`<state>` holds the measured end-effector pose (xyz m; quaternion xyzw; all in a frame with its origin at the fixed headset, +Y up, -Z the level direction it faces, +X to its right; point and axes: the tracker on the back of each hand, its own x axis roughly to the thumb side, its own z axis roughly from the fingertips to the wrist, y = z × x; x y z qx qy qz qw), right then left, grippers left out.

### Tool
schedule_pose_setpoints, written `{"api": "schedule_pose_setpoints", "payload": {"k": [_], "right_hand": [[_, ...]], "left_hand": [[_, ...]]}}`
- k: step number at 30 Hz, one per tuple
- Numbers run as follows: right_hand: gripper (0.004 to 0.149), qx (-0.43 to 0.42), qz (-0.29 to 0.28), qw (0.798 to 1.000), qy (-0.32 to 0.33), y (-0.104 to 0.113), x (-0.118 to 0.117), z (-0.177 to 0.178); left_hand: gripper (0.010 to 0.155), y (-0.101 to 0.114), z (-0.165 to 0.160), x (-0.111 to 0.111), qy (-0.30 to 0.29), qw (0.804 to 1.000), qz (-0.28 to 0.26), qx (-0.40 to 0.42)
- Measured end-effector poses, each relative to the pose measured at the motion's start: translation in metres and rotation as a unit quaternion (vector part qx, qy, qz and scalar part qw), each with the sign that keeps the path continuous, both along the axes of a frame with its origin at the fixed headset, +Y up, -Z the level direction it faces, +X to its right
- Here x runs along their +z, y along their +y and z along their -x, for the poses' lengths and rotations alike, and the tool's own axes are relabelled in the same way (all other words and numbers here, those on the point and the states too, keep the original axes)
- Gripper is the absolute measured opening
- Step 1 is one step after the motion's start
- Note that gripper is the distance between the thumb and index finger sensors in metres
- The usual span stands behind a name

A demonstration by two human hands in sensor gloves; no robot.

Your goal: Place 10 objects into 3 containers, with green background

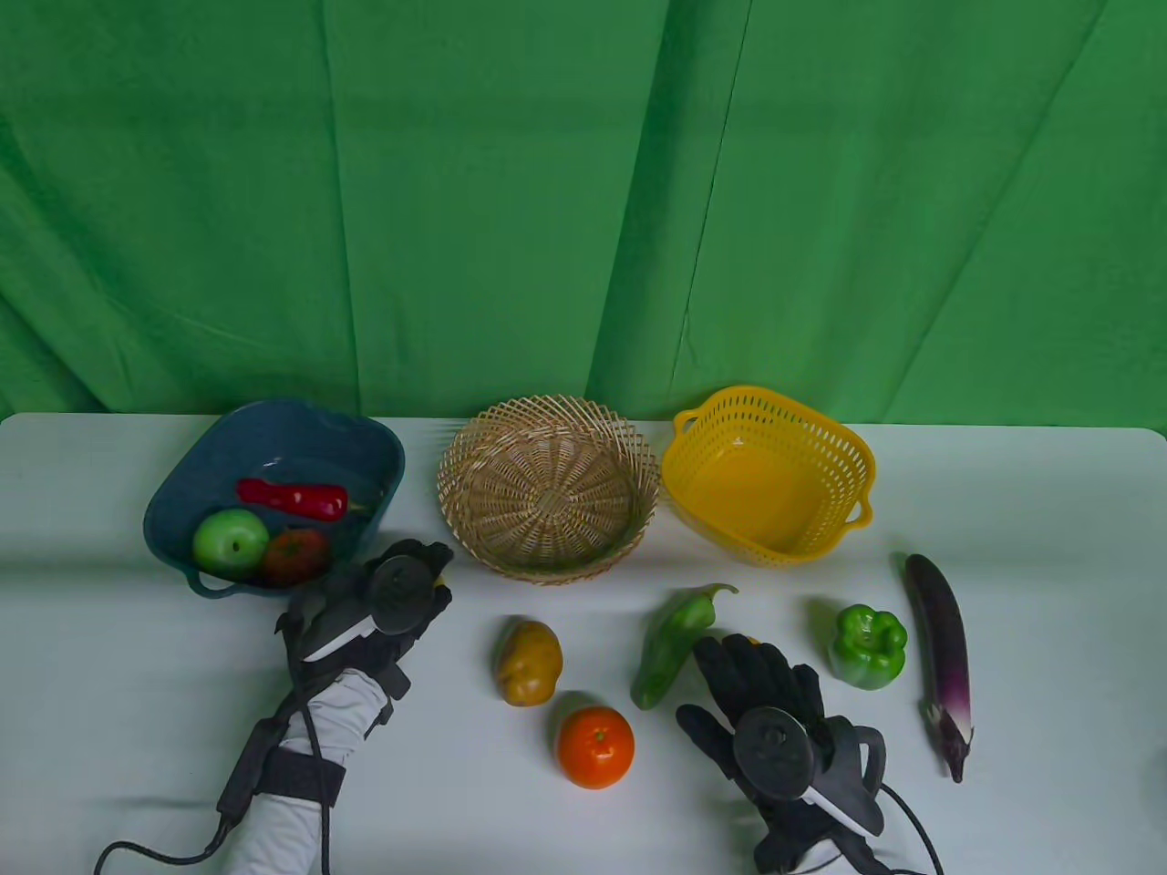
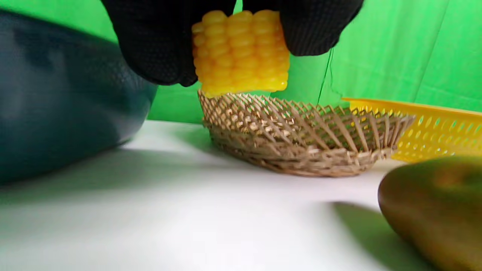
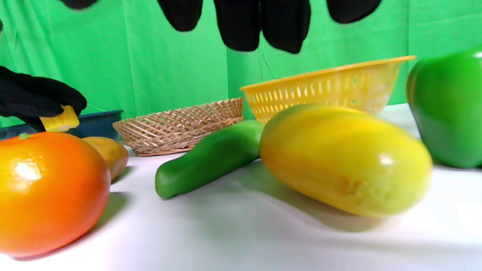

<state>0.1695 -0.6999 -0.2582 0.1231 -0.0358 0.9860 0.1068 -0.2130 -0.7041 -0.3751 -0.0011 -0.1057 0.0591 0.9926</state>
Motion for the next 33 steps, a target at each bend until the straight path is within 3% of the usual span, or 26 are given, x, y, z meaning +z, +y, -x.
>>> {"api": "schedule_pose_setpoints", "payload": {"k": [7,14,24,33], "right_hand": [[0.072,-0.002,-0.003,1.0,0.002,0.0,0.0,0.0],[0.072,-0.002,-0.001,1.0,0.001,-0.001,0.0,0.0],[0.072,-0.001,0.001,1.0,-0.001,0.0,0.0,-0.001],[0.072,0.003,0.004,1.0,-0.004,0.0,0.001,-0.001]], "left_hand": [[0.058,0.028,0.015,0.005,0.029,0.998,-0.047,-0.012],[0.058,0.044,0.05,0.004,0.096,0.993,-0.064,-0.011],[0.058,0.029,0.09,0.001,0.18,0.981,-0.042,-0.063],[0.058,0.015,0.1,-0.005,0.207,0.974,-0.012,-0.091]]}}
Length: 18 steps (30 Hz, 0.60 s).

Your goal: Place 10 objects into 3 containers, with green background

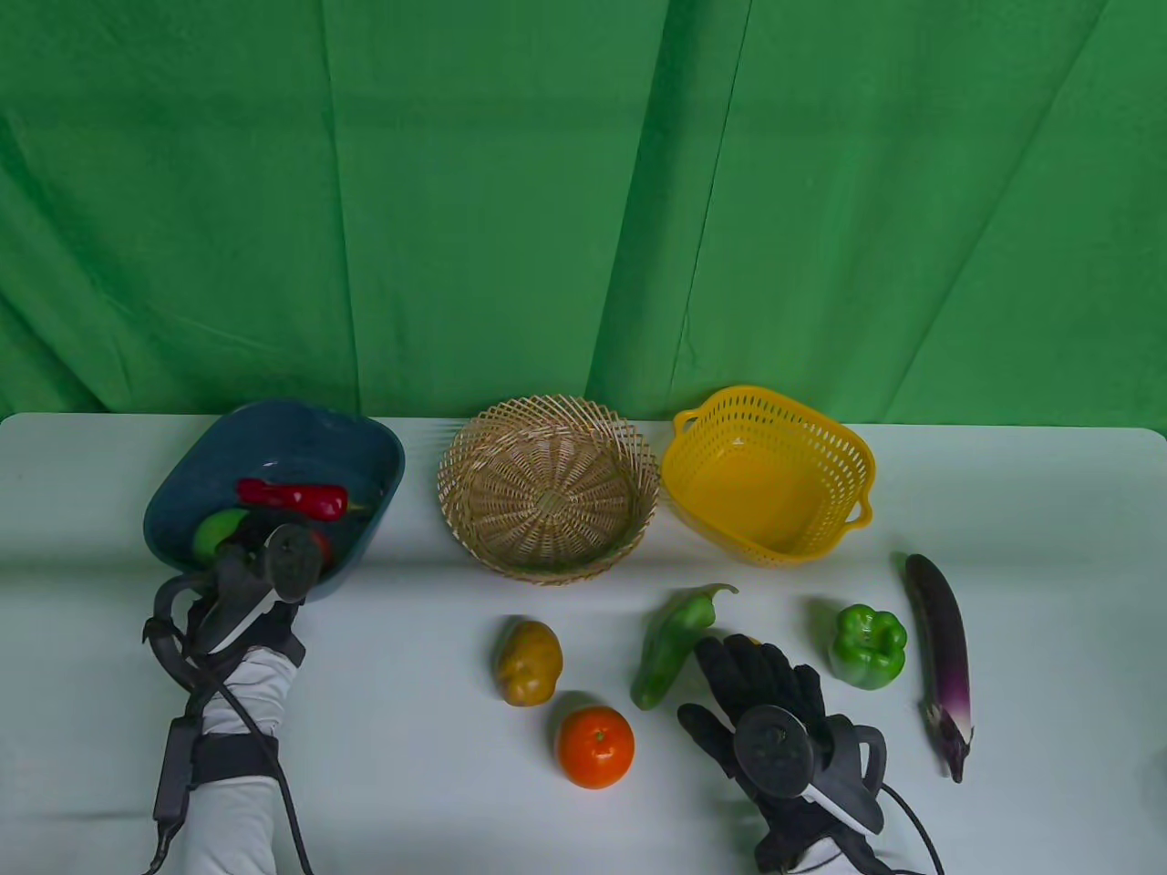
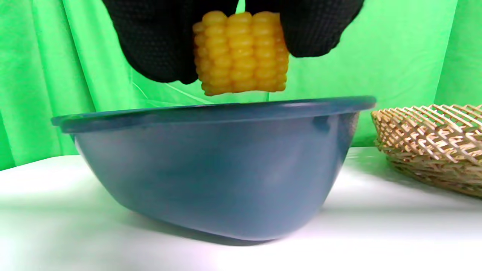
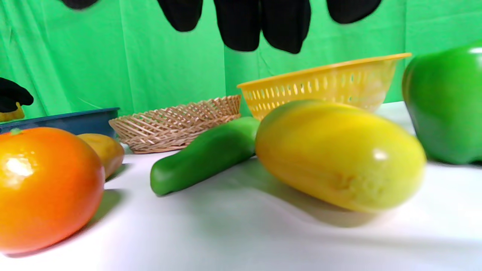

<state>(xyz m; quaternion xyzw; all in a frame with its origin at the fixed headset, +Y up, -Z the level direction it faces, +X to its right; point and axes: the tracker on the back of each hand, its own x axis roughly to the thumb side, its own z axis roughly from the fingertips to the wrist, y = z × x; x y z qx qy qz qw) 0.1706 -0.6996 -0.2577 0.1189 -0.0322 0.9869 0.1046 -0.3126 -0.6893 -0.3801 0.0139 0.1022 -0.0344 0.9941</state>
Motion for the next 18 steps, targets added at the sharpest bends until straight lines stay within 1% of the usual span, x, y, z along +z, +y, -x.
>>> {"api": "schedule_pose_setpoints", "payload": {"k": [7,12,18], "right_hand": [[0.072,0.0,0.0,1.0,-0.002,0.001,-0.001,-0.001],[0.072,0.0,0.001,1.0,-0.002,0.001,-0.001,-0.001],[0.072,0.0,0.001,1.0,-0.003,0.001,-0.001,-0.002]], "left_hand": [[0.057,-0.006,-0.004,-0.006,0.006,1.0,0.02,-0.016],[0.06,-0.001,-0.007,-0.004,-0.002,1.0,0.009,-0.014],[0.063,0.008,-0.015,0.002,-0.032,0.999,-0.015,0.009]]}}
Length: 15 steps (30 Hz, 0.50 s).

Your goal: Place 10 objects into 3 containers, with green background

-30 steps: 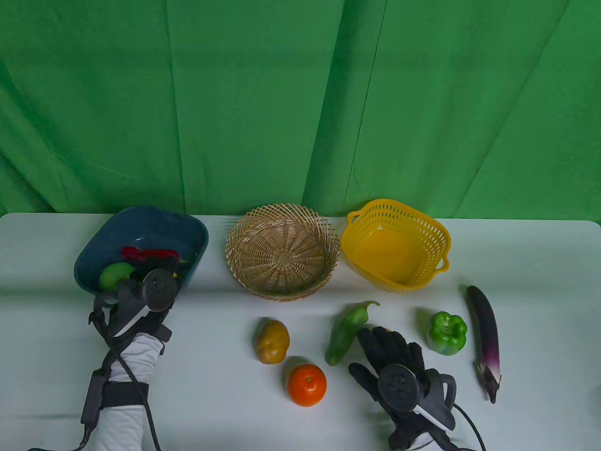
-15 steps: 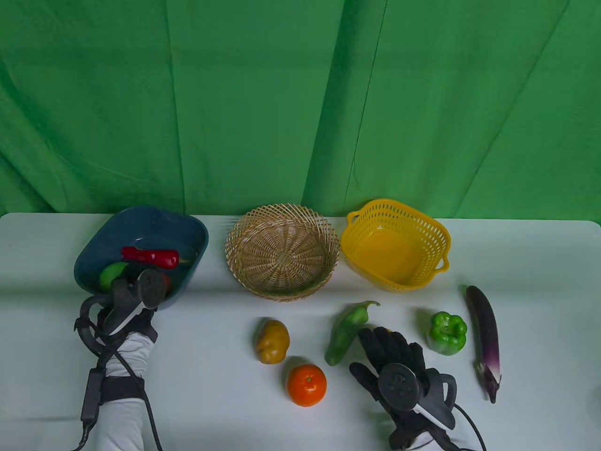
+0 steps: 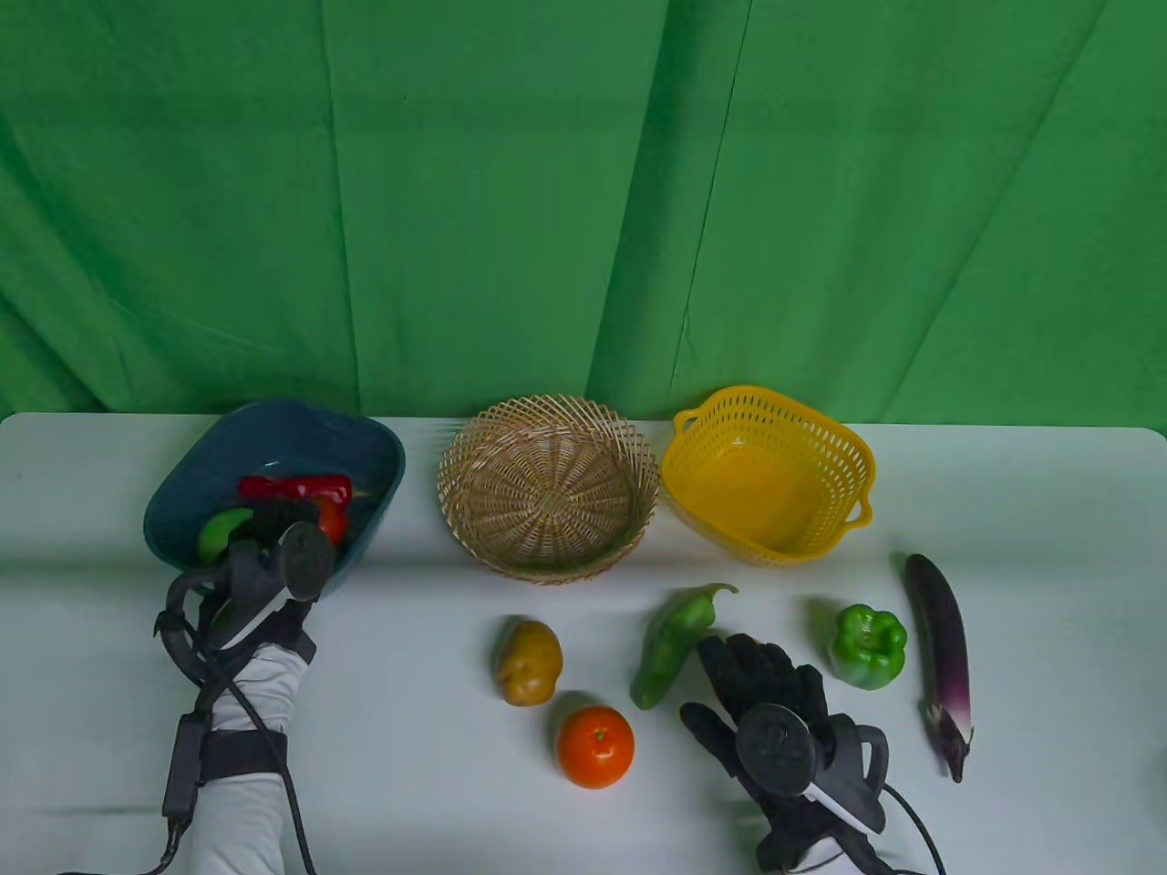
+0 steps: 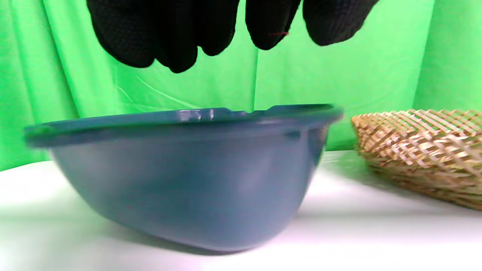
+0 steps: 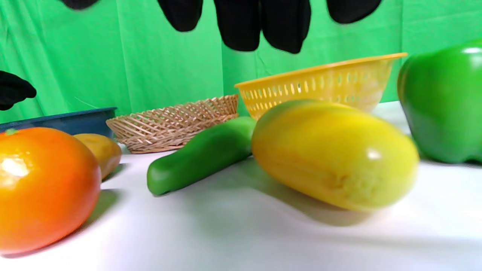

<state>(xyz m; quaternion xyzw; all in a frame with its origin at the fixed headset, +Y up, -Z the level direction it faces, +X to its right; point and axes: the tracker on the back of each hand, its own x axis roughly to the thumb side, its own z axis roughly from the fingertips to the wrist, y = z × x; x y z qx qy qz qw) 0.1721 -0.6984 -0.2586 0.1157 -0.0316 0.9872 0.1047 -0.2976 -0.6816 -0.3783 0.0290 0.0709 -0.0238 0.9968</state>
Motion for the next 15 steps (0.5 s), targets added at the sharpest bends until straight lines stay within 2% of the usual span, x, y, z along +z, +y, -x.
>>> {"api": "schedule_pose_setpoints", "payload": {"k": [15], "right_hand": [[0.072,-0.003,-0.003,1.0,0.002,0.001,0.0,0.0]], "left_hand": [[0.063,0.014,-0.051,0.019,-0.136,0.986,-0.06,0.076]]}}
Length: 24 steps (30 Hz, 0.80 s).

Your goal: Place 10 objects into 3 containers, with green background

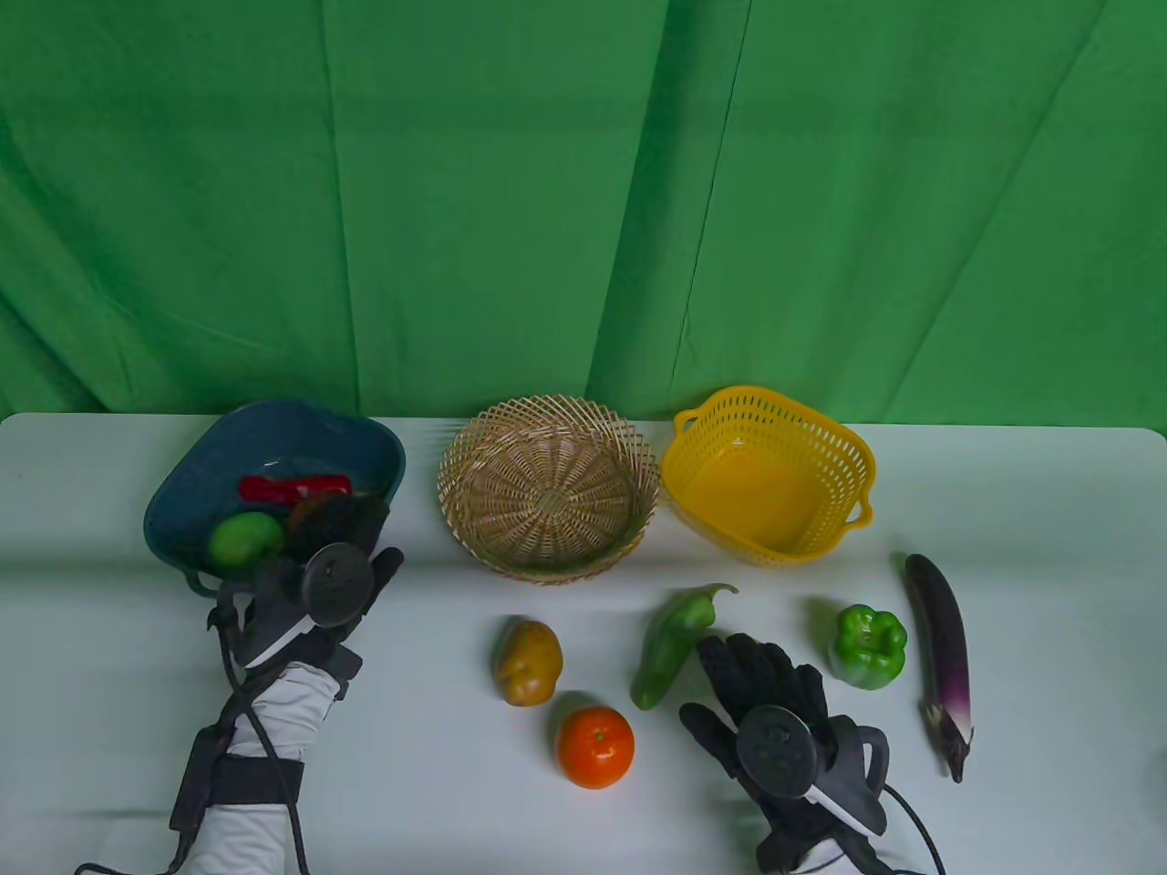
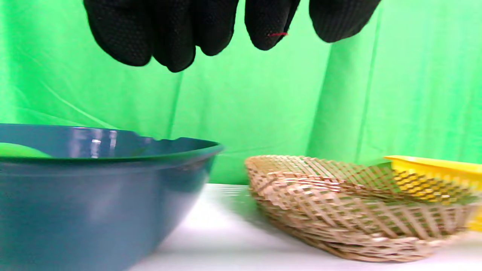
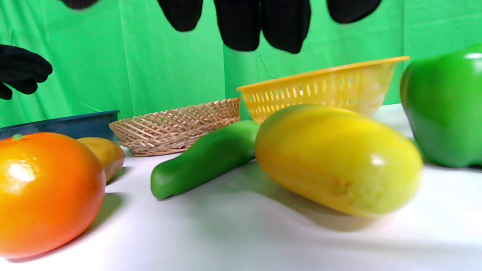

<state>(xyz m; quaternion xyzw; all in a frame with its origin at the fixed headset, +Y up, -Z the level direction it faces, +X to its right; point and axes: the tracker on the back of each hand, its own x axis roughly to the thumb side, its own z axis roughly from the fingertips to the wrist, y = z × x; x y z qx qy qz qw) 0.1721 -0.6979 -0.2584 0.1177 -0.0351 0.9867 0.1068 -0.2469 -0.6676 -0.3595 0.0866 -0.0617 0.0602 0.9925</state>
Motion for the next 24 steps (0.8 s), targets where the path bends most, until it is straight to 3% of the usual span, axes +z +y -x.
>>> {"api": "schedule_pose_setpoints", "payload": {"k": [11,24], "right_hand": [[0.072,-0.002,-0.001,1.0,0.001,-0.001,0.0,0.0],[0.072,-0.002,-0.001,1.0,0.002,-0.001,0.0,-0.001]], "left_hand": [[0.064,-0.022,-0.054,0.009,-0.104,0.993,0.02,0.059],[0.066,-0.066,-0.109,0.015,-0.173,0.98,0.095,0.034]]}}
